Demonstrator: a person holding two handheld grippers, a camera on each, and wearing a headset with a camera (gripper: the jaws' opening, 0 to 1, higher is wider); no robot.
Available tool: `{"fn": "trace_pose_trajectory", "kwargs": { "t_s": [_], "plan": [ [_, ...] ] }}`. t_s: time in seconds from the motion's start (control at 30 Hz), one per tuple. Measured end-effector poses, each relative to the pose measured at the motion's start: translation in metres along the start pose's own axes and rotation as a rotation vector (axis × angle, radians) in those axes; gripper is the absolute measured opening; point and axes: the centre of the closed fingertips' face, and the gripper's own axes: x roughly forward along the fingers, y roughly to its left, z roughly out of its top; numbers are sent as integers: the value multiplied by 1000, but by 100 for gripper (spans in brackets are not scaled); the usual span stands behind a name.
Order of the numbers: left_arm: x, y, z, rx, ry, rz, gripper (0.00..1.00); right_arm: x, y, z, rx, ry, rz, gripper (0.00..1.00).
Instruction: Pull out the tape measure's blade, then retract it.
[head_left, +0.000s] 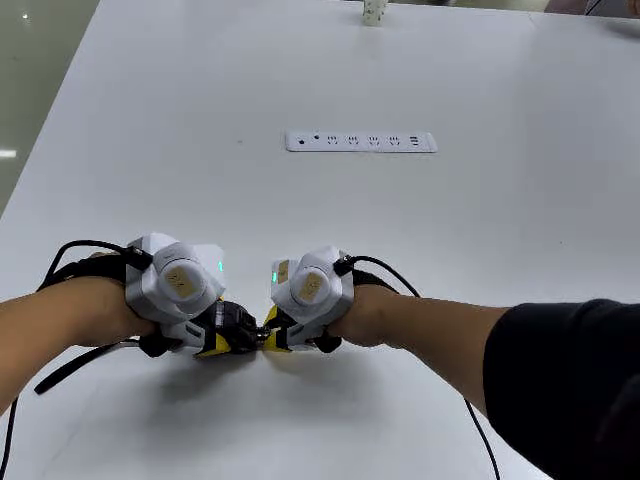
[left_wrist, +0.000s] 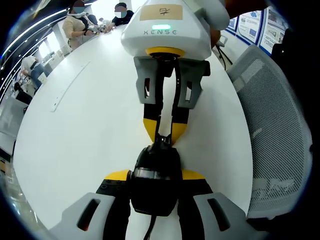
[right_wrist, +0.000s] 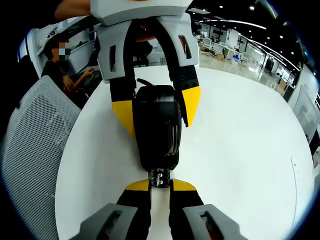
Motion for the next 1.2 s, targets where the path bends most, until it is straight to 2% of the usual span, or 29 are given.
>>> {"fn": "trace_pose_trajectory", "kwargs": {
  "t_s": [0.3, 0.43, 0.53, 0.63, 0.7, 0.97, 1.2],
  "plan": [
    [0, 0, -1, -8, 4, 5, 31, 0, -2, 0, 32, 4, 1, 11],
    [1, -1, 0, -6, 8, 3, 31, 3, -1, 2, -4, 29, -6, 12],
    [1, 0, 0, -10, 6, 0, 31, 6, -1, 7, 30, 7, -18, 13],
    [0, -1, -1, -6, 7, 1, 31, 7, -3, 7, -8, 8, -30, 12],
    [-1, -1, -2, -2, 5, 2, 31, 6, -3, 5, 4, -1, -22, 11],
    [-2, -1, -1, 3, -4, 6, 30, 5, -3, 3, -7, 11, -21, 10],
    [-1, 0, -1, 6, -5, 4, 30, 1, -3, 0, 26, 7, -22, 10]
  ]
}}
